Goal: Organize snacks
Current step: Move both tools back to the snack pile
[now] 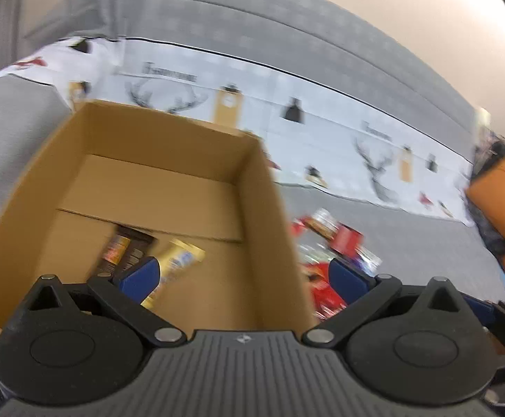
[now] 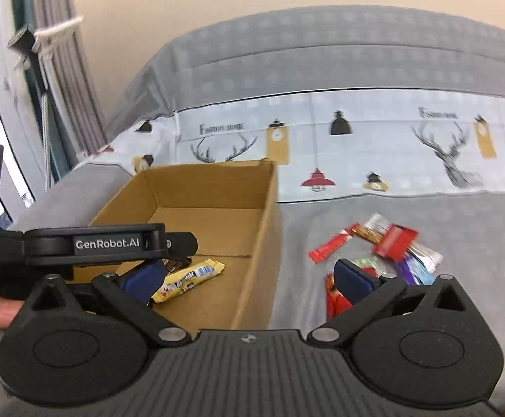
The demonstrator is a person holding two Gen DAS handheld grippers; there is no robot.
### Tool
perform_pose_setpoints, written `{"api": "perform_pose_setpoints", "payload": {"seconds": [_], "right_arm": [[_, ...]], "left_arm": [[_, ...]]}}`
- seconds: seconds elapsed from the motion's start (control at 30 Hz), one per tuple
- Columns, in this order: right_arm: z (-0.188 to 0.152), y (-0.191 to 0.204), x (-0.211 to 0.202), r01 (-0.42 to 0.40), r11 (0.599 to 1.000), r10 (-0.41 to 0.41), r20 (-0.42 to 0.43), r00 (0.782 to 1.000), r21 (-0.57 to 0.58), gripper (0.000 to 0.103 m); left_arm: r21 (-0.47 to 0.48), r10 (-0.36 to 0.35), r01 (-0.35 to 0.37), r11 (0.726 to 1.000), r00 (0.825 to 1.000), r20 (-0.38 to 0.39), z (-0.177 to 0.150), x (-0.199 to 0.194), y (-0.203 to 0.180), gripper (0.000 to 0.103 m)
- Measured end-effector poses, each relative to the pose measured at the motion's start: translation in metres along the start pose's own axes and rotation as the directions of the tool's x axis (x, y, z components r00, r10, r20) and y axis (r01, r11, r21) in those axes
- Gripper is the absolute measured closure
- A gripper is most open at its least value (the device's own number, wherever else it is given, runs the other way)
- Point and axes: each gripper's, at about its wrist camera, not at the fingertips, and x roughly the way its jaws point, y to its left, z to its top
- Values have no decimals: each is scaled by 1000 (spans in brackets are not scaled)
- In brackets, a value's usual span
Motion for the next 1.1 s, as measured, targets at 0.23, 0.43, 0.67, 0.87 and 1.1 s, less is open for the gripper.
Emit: {"api": "perform_pose_setpoints", "payload": {"seconds": [0.23,0.43,0.67,0.87,1.1], "right_arm": [[-30,-47,-26,100,995,-100,-6,995,28,9],[-53,-114,-25,127,989,-129,27,991,79,17],[-64,-183,-5,201,962,-198,-35,980,187,56],[-59,-202,32,197,961,-183,-87,979,195,55],[-47,-215,89,151,977,-125,-173,977,147,53]], "left_arm": [[108,-20,32,994,994,-108,-19,19,-62,0],[146,-84,109,983,983,-165,-41,55,-109,44],[165,-76,118,979,968,-238,-58,138,-140,44],[77,-3,28,997,953,-304,-54,214,-126,19],[69,45,-25,997,951,-305,-55,251,-113,0]]}}
